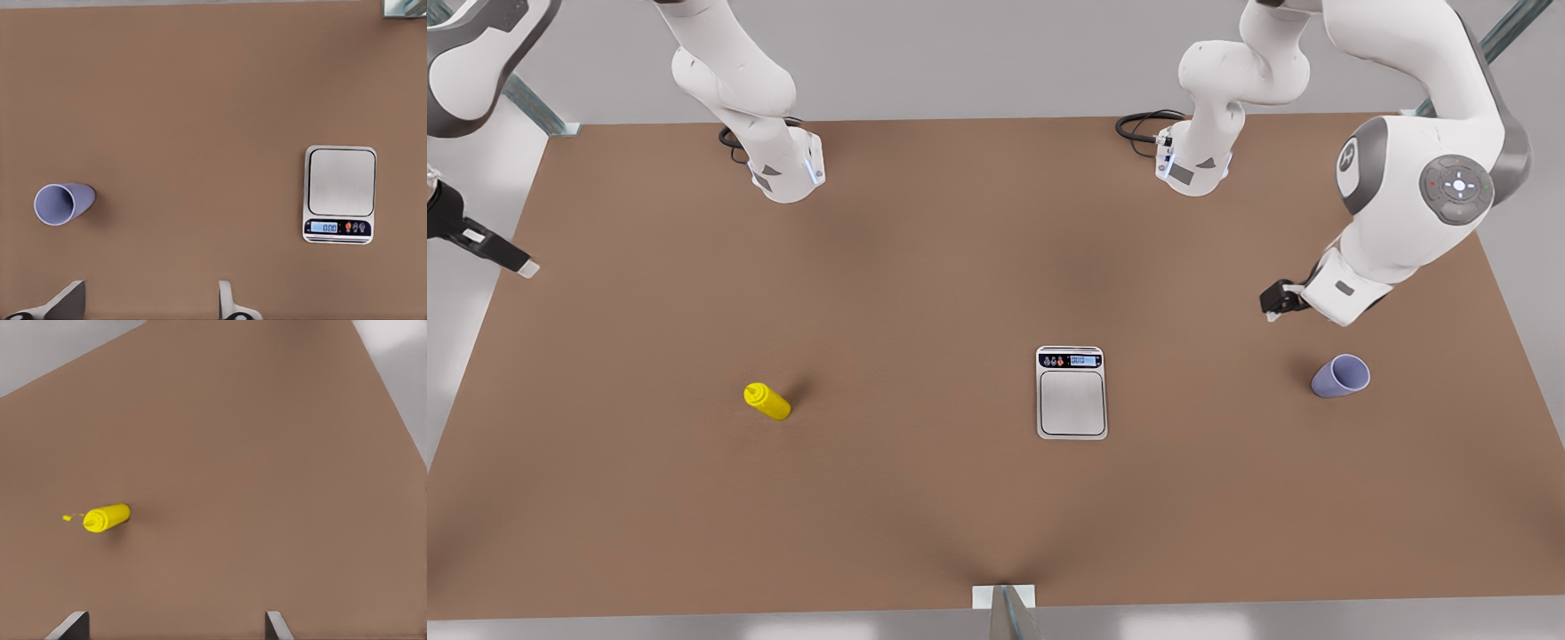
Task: Move cup to the weight, pick up sauce bottle, pour sauce
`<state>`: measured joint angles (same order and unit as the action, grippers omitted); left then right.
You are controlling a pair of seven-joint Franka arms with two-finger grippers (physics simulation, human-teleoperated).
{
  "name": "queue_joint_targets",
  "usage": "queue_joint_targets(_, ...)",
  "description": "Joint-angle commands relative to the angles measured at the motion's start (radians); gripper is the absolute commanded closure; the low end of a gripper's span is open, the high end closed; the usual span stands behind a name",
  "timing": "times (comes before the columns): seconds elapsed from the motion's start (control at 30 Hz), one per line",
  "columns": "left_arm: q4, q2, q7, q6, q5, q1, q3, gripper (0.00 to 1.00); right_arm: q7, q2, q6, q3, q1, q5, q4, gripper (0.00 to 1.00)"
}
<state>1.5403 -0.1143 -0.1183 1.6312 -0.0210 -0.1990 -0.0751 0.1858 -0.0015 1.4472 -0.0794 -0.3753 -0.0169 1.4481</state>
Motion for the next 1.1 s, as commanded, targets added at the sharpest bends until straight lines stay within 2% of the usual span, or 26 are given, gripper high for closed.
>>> queue_joint_targets(0.0,0.001,-0.001,0.002,-0.001,-0.004,0.001,0.000,0.00,0.001,0.000,-0.002,0.001,0.248,0.000,0.000,0.00)
queue_joint_targets(0.13,0.026,-0.064,0.005,0.001,-0.023,0.055,-0.020,0.00,0.003,-0.005,-0.022,0.000,0.251,0.000,0.003,0.00)
queue_joint_targets(0.2,0.055,-0.114,0.107,0.041,0.021,0.213,-0.022,0.00,0.003,-0.008,-0.025,0.000,0.251,0.000,0.003,0.00)
queue_joint_targets(0.33,0.273,-0.119,0.443,0.331,0.053,0.314,-0.112,0.00,0.003,-0.006,-0.030,0.000,0.251,0.000,0.003,0.00)
queue_joint_targets(0.4,0.302,-0.182,0.459,0.432,0.156,0.362,-0.143,0.00,0.003,-0.006,-0.030,0.000,0.251,0.000,0.003,0.00)
queue_joint_targets(0.7,0.293,-0.289,0.451,0.569,0.202,0.397,-0.144,0.00,0.003,-0.003,-0.031,0.000,0.248,0.000,0.005,0.00)
queue_joint_targets(1.07,0.268,-0.351,0.479,0.569,0.233,0.397,-0.146,0.00,0.001,0.000,-0.033,0.000,0.245,0.000,0.005,0.00)
